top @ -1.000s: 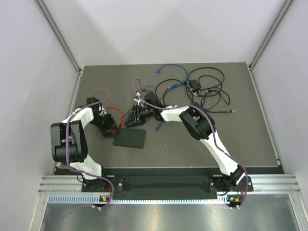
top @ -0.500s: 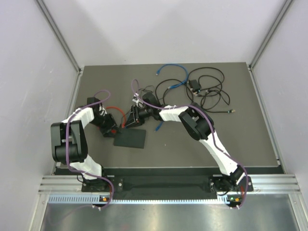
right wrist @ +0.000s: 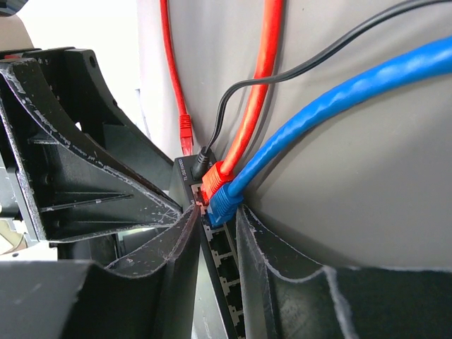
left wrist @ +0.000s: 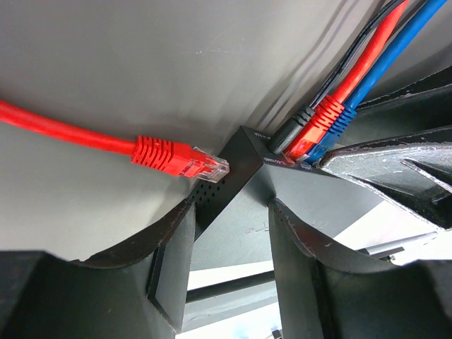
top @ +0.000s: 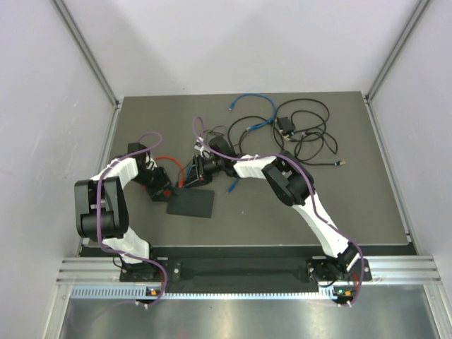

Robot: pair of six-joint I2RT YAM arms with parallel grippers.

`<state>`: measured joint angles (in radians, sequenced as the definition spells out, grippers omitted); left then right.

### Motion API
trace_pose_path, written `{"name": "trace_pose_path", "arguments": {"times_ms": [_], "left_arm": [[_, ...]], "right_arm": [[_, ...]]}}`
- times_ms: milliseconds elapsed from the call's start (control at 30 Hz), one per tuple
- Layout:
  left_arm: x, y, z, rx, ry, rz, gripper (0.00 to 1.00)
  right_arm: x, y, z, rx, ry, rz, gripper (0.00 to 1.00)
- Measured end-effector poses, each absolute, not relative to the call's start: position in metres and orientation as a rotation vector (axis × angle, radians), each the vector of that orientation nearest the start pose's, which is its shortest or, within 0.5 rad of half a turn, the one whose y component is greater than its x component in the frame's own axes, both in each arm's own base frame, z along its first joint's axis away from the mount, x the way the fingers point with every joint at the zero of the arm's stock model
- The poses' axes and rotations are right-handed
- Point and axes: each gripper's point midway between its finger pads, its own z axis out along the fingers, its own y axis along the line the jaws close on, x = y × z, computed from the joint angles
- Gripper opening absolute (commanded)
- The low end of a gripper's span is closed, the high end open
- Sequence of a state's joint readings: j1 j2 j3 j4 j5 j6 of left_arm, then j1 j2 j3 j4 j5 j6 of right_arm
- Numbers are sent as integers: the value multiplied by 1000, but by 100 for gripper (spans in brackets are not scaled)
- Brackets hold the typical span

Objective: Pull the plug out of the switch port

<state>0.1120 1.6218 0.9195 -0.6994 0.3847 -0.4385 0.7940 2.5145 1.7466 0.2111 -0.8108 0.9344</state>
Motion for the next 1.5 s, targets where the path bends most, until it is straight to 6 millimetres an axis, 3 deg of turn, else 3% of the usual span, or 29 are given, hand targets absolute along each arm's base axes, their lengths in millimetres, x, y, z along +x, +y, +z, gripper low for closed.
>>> {"name": "trace_pose_path", "arguments": {"times_ms": [267, 367, 467, 500, 733, 1067, 1367, 1500], "left_arm": [[268, -53, 32, -760, 2879, -612, 49], [268, -53, 31, -759, 2880, -609, 49], [268, -53, 31, -758, 2880, -608, 49], [268, -53, 31, -757, 2880, -608, 49], [269, -54, 31, -749, 2880, -602, 45], [272, -59, 31, -714, 2913, -555, 44], [273, -62, 31, -700, 2921, -520, 45], [273, -62, 31, -704, 2920, -520, 45]], "right_arm": [[301, 522, 28, -422, 2525, 1722, 28], [301, 522, 28, -421, 2532, 1709, 23], [301, 522, 26, -412, 2545, 1688, 11], [301, 522, 25, -407, 2551, 1684, 0], [305, 522, 25, -356, 2538, 1664, 0], [314, 518, 28, -38, 2431, 1695, 0], [321, 518, 30, -60, 2463, 1640, 0], [343, 510, 29, 103, 2435, 1623, 0]]}}
